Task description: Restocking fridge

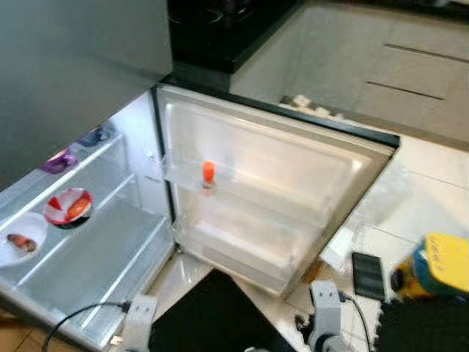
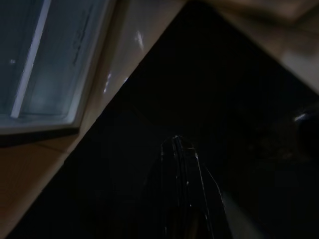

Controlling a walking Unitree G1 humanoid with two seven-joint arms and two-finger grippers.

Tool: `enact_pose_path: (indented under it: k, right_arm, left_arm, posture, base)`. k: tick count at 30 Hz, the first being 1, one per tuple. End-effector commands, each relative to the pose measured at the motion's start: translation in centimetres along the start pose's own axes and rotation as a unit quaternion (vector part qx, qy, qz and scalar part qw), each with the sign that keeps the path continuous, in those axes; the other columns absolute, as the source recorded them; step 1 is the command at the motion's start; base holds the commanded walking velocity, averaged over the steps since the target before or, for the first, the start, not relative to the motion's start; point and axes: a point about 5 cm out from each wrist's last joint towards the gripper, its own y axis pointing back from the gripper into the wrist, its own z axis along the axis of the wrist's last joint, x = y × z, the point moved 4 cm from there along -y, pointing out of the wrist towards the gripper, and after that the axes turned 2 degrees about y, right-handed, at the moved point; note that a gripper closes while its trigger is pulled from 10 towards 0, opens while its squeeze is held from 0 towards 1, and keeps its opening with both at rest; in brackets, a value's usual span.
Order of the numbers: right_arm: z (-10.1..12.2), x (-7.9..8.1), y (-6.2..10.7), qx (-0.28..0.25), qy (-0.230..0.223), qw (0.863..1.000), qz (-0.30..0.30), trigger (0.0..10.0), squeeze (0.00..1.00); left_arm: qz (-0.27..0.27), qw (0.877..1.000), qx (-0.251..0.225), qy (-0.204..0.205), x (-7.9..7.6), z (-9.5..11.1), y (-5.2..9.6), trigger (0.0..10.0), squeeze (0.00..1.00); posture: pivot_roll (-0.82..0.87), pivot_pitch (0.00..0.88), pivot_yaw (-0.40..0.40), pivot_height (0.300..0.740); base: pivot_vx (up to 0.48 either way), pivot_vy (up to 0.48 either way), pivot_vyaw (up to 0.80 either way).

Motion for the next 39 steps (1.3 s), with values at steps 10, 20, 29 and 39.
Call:
enact_pose_path:
  k: [10, 20, 29, 39]
  right_arm:
    - [-0.5, -2.3, 0.5, -0.001, -0.023, 0.999, -0.04, 10.0, 0.0]
    - [6.0, -6.0, 0.2, -0.104, -0.059, 0.989, -0.084, 10.0, 0.0]
    - [19.6, -9.3, 1.3, -0.26, -0.042, 0.961, -0.083, 10.0, 0.0]
    - [27.2, -7.1, 2.5, -0.33, 0.01, 0.944, -0.018, 10.0, 0.0]
  left_arm:
    - [-0.004, 1.0, 0.002, -0.003, 0.4, -0.3, 0.3, 10.0, 0.0]
    - [-0.013, 0.998, -0.053, 0.011, -0.9, 2.2, -0.4, 10.0, 0.0]
    - [-0.004, 0.987, -0.16, 0.005, 1.5, 9.2, -0.7, 10.0, 0.0]
    - [-0.021, 0.967, -0.252, -0.037, -0.3, 13.3, -0.4, 10.0, 0.0]
  posture:
    - [-0.17, 0.087, 0.039, 0.725]
    - [-0.17, 0.093, 0.033, 0.725]
    - [-0.15, 0.118, 0.02, 0.725]
    - [-0.14, 0.124, 0.011, 0.725]
  base:
    - [0.0, 0.0, -0.8]
    - [0.0, 0.0, -0.54]
    - [0.0, 0.0, 0.0]
    - [0.0, 0.0, 0.0]
